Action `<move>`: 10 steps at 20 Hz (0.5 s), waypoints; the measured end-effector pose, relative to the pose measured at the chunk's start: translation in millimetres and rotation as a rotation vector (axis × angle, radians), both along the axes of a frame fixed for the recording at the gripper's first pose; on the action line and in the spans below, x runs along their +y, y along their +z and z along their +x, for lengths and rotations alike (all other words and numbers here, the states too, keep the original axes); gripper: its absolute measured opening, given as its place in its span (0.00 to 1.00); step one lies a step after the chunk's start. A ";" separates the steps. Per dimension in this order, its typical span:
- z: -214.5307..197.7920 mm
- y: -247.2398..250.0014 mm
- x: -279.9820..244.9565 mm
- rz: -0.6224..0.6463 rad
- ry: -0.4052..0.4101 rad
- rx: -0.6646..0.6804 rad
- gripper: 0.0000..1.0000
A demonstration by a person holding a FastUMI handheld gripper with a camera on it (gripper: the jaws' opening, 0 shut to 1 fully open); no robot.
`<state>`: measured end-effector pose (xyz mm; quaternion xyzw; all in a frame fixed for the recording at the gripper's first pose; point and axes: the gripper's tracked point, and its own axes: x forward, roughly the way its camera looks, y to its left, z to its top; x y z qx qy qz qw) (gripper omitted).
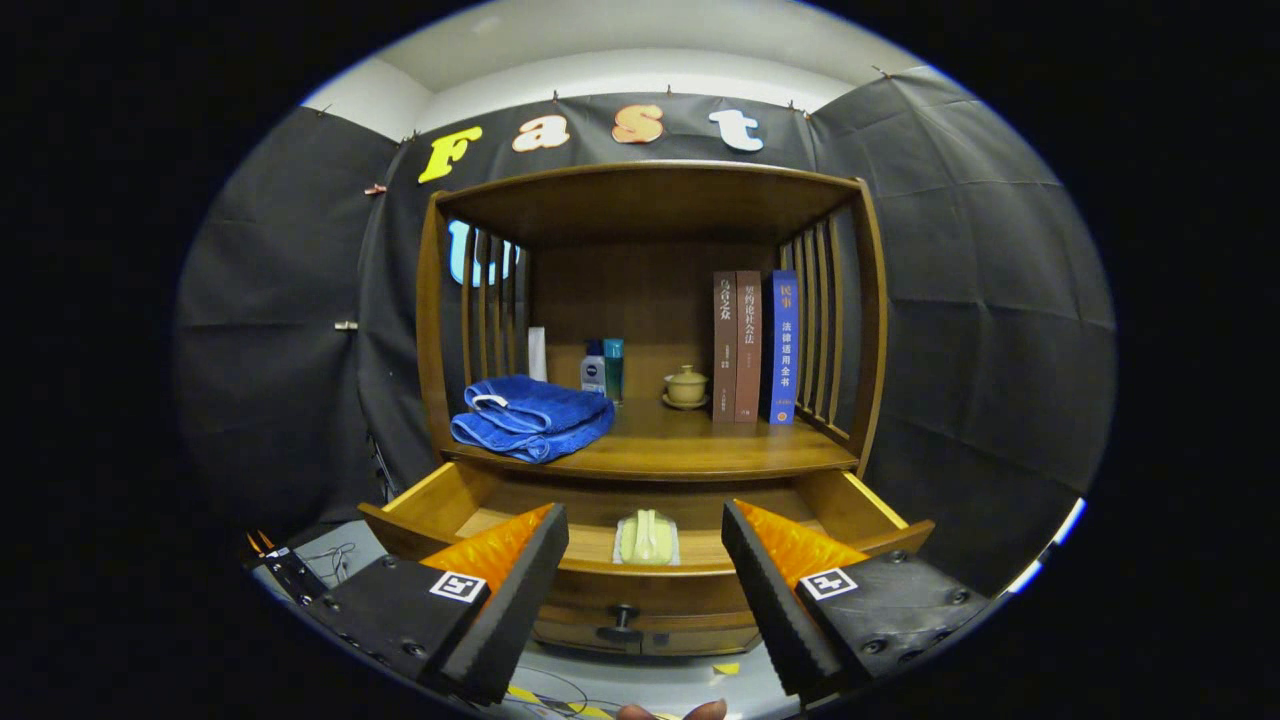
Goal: Pull open the drawer, take out the items inside it, and place them on the countertop above the cabinet.
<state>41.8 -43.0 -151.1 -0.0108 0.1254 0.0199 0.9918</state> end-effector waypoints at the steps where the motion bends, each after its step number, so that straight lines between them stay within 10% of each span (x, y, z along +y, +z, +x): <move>1: 9.4 2.1 1.7 0.011 0.012 0.037 0.98; 10: 88.9 -45.7 -3.4 -0.012 0.027 0.343 0.99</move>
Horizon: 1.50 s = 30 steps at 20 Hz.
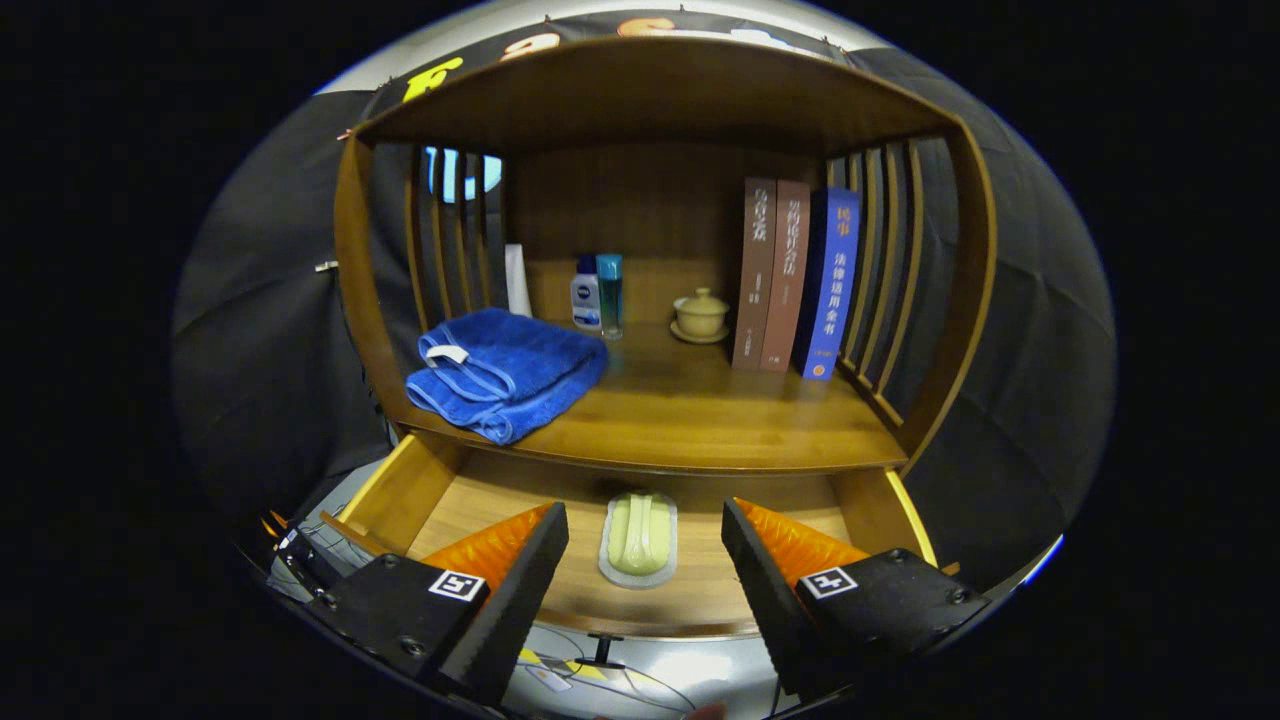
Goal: Pull open the drawer, take out the items inside it, and place them on the countertop above the cabinet.
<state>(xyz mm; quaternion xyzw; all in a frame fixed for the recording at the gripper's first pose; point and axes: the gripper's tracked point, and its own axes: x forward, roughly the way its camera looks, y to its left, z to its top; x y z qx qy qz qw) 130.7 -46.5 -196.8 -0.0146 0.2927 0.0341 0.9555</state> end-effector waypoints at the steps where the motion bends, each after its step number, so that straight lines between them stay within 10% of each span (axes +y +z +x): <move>1: 6.6 -7.6 -0.3 0.005 0.001 0.030 0.99; 15: 49.6 -128.3 8.2 -0.035 -0.023 0.435 0.92; 23: 56.0 -141.7 6.6 -0.063 -0.023 0.457 0.21; 30: 39.6 -120.3 12.0 0.032 -0.069 0.490 0.21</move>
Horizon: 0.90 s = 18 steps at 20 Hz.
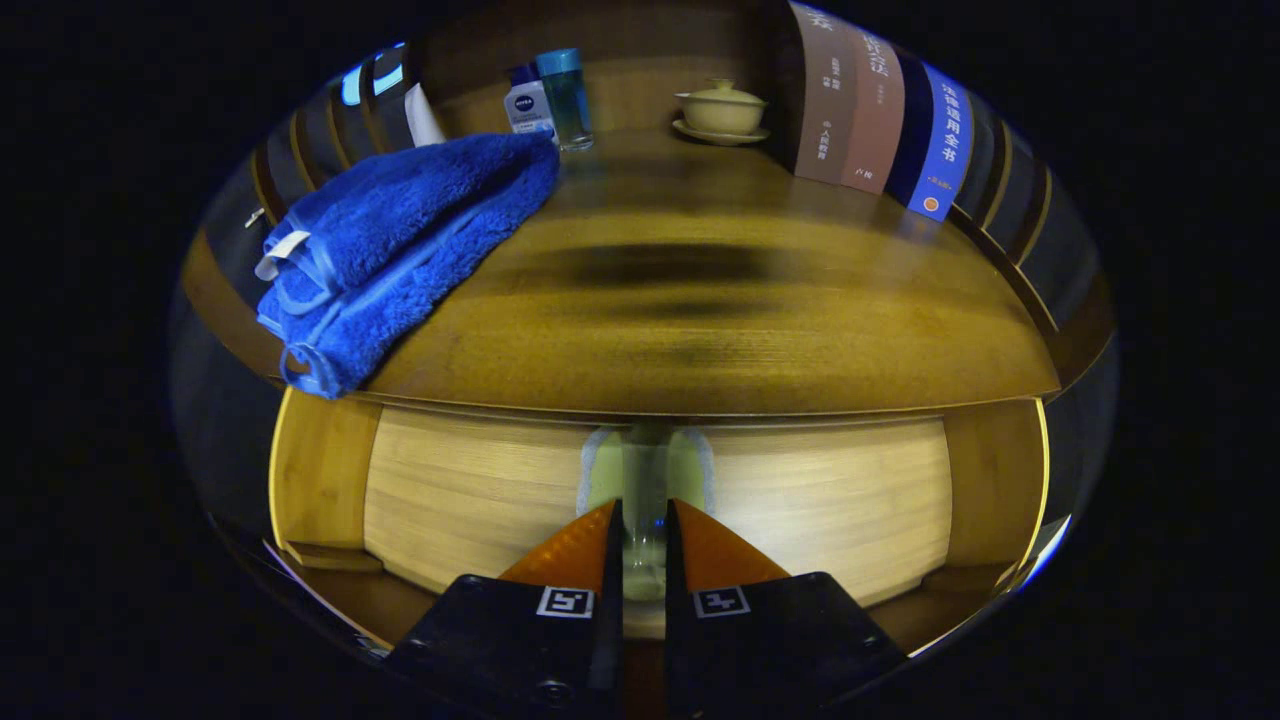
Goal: Pull open the drawer, take out the items inside it, and place them on the countertop above the cabinet.
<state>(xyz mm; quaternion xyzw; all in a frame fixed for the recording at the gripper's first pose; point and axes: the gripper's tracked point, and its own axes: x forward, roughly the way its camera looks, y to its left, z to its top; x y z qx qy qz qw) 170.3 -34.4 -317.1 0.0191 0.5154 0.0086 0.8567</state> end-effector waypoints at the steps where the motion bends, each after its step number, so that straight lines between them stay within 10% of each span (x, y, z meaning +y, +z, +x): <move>1: -2.5 9.6 1.1 0.005 0.001 -0.008 0.21; 18: -5.5 153.2 -9.6 0.056 -0.005 -0.184 0.21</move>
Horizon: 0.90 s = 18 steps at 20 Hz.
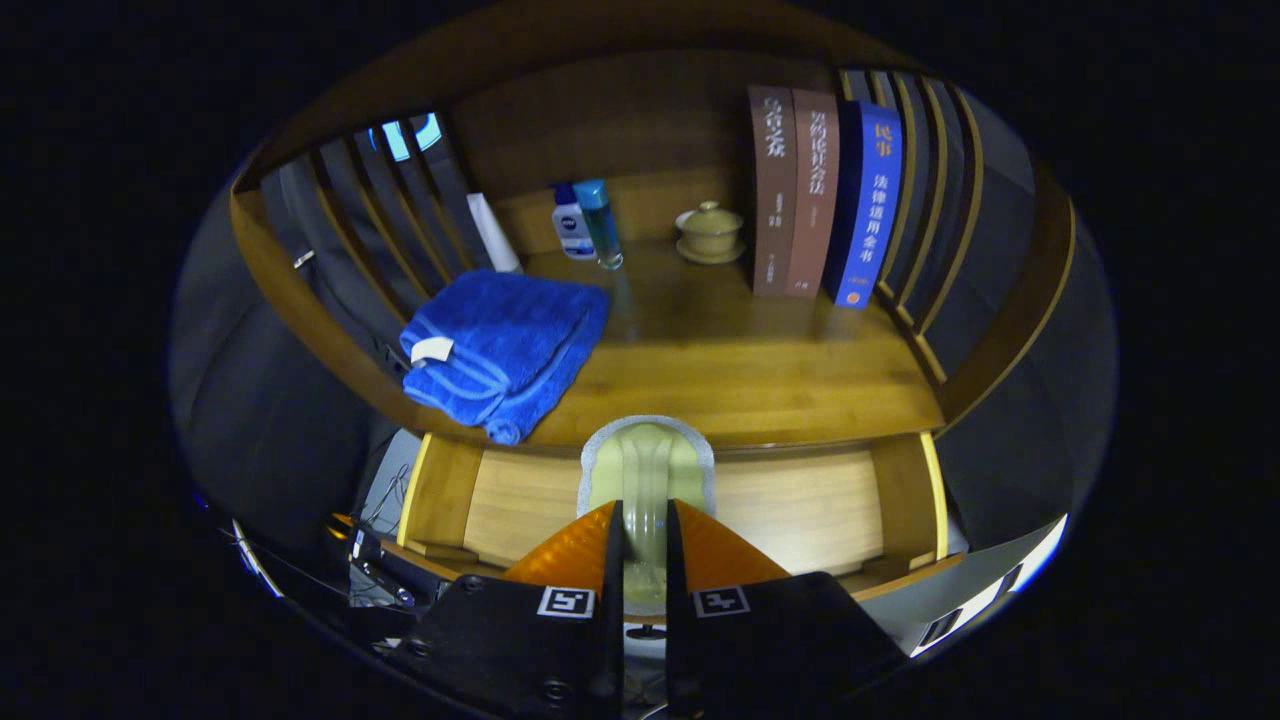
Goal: Pull open the drawer, take out the items inside it, and place them on the countertop above the cabinet.
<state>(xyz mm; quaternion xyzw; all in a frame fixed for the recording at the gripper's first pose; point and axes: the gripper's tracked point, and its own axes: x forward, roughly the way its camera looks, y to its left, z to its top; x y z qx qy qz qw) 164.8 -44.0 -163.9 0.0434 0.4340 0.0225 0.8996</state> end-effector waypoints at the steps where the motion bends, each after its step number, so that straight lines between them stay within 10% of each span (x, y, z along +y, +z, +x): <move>1: 10.9 0.7 -5.2 -0.021 -0.006 -0.015 0.21; 18: 144.7 -55.9 -21.5 -0.095 -0.045 0.045 0.21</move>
